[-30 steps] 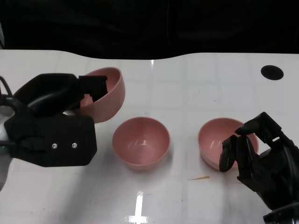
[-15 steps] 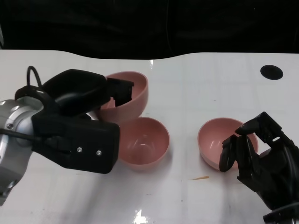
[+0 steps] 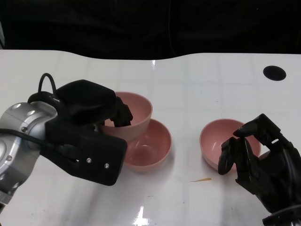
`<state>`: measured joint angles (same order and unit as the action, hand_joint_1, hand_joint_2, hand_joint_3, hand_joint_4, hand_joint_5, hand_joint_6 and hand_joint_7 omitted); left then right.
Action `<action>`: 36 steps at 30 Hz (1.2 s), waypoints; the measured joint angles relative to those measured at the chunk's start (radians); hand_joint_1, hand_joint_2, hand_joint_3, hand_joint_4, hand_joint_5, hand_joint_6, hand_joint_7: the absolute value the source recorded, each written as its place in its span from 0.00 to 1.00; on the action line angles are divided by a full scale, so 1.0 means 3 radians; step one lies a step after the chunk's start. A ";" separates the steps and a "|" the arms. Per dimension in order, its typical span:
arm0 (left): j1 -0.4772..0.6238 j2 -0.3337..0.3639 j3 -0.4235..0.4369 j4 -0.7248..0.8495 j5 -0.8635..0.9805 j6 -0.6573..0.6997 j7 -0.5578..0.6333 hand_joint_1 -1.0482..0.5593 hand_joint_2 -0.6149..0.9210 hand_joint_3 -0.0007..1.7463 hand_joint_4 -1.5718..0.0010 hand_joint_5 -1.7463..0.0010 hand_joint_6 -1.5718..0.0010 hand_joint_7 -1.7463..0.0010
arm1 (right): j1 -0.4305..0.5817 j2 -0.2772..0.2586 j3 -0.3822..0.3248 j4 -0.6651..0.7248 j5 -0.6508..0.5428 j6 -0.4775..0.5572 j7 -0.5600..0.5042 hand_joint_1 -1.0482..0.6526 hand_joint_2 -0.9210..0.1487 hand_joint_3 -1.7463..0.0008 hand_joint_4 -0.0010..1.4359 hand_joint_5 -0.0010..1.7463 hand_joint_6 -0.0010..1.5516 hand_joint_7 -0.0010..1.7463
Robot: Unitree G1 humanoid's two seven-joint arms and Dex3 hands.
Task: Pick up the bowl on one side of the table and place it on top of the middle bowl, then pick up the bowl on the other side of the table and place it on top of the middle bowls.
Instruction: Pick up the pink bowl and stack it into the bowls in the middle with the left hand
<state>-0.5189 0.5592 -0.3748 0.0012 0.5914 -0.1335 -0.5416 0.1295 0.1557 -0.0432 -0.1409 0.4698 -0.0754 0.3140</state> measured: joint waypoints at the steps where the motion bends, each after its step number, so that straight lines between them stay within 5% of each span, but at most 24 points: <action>1: 0.0000 -0.0015 -0.0013 0.0018 0.0008 -0.0001 0.0000 0.63 1.00 0.08 0.33 0.62 0.34 0.75 | 0.0000 0.0000 0.0001 0.0000 -0.0004 -0.0006 0.0000 0.55 0.32 0.36 0.60 1.00 0.49 0.82; 3: 0.0000 -0.0039 -0.0033 0.0059 0.0019 -0.0029 0.0001 0.63 1.00 0.08 0.44 0.39 0.43 0.56 | 0.0000 0.0000 0.0005 0.0000 -0.0009 -0.0012 0.0000 0.55 0.33 0.36 0.60 1.00 0.50 0.82; 8: 0.0000 -0.0099 -0.0077 0.0166 0.0086 -0.0125 0.0006 0.63 1.00 0.06 0.59 0.06 0.63 0.20 | 0.0005 0.0003 0.0015 -0.0008 -0.0019 -0.0012 -0.0009 0.55 0.33 0.35 0.61 1.00 0.50 0.82; 9: 0.0000 -0.0108 -0.0081 0.0185 0.0092 -0.0139 0.0012 0.62 1.00 0.05 0.60 0.06 0.65 0.19 | 0.0007 0.0006 0.0016 -0.0010 -0.0019 -0.0012 -0.0012 0.55 0.33 0.35 0.61 1.00 0.50 0.82; 11: 0.0000 -0.0132 -0.0098 0.0212 0.0120 -0.0150 0.0033 0.62 1.00 0.04 0.52 0.25 0.55 0.46 | 0.0010 0.0011 0.0016 -0.0012 -0.0019 -0.0012 -0.0022 0.55 0.33 0.35 0.61 1.00 0.50 0.83; 12: 0.0000 -0.0146 -0.0106 0.0215 0.0136 -0.0155 0.0039 0.61 1.00 0.03 0.54 0.21 0.51 0.49 | 0.0010 0.0013 0.0017 -0.0012 -0.0020 -0.0012 -0.0029 0.55 0.34 0.35 0.61 1.00 0.50 0.83; 17: 0.0000 -0.0220 -0.0130 0.0249 0.0148 -0.0170 0.0040 0.58 1.00 0.07 0.60 0.01 0.65 0.17 | 0.0011 0.0014 0.0017 -0.0013 -0.0026 -0.0012 -0.0037 0.55 0.33 0.35 0.60 1.00 0.49 0.83; 20: -0.0003 -0.0256 -0.0137 0.0270 0.0149 -0.0171 0.0040 0.58 1.00 0.07 0.61 0.00 0.68 0.11 | 0.0011 0.0014 0.0016 -0.0013 -0.0026 -0.0012 -0.0037 0.55 0.33 0.36 0.60 1.00 0.49 0.83; 24: -0.0050 -0.0284 -0.0152 0.0289 0.0162 -0.0173 0.0040 0.57 1.00 0.08 0.59 0.07 0.61 0.29 | 0.0010 0.0014 0.0017 -0.0013 -0.0033 -0.0012 -0.0037 0.55 0.33 0.36 0.60 1.00 0.49 0.83; 28: -0.0066 -0.0312 -0.0153 0.0306 0.0214 -0.0187 0.0093 0.57 1.00 0.09 0.52 0.19 0.48 0.60 | 0.0011 0.0020 0.0017 -0.0013 -0.0033 -0.0016 -0.0037 0.55 0.33 0.36 0.61 1.00 0.50 0.83; 29: -0.0066 -0.0323 -0.0153 0.0320 0.0219 -0.0206 0.0131 0.57 1.00 0.09 0.55 0.12 0.49 0.52 | 0.0011 0.0022 0.0017 -0.0013 -0.0033 -0.0016 -0.0037 0.55 0.33 0.36 0.61 1.00 0.50 0.83; 30: -0.0067 -0.0338 -0.0153 0.0346 0.0220 -0.0242 0.0189 0.58 1.00 0.10 0.58 0.05 0.60 0.28 | 0.0011 0.0024 0.0018 -0.0013 -0.0033 -0.0017 -0.0038 0.55 0.32 0.36 0.61 1.00 0.50 0.83; 32: -0.0068 -0.0365 -0.0153 0.0403 0.0219 -0.0333 0.0310 0.58 1.00 0.11 0.60 0.01 0.66 0.16 | 0.0012 0.0027 0.0019 -0.0013 -0.0039 -0.0017 -0.0041 0.55 0.32 0.36 0.61 1.00 0.49 0.83; 34: -0.0069 -0.0385 -0.0153 0.0461 0.0221 -0.0402 0.0403 0.57 1.00 0.12 0.61 0.02 0.67 0.16 | 0.0013 0.0027 0.0021 -0.0013 -0.0050 -0.0024 -0.0042 0.55 0.32 0.36 0.61 1.00 0.49 0.83; 36: -0.0073 -0.0398 -0.0155 0.0521 0.0243 -0.0442 0.0489 0.57 1.00 0.13 0.59 0.06 0.58 0.32 | 0.0012 0.0028 0.0020 -0.0012 -0.0051 -0.0051 -0.0041 0.55 0.32 0.36 0.61 1.00 0.49 0.83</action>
<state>-0.5409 0.4398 -0.4214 0.1576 0.6642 -0.2662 -0.3948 0.1333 0.1639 -0.0372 -0.1445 0.4545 -0.0907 0.3018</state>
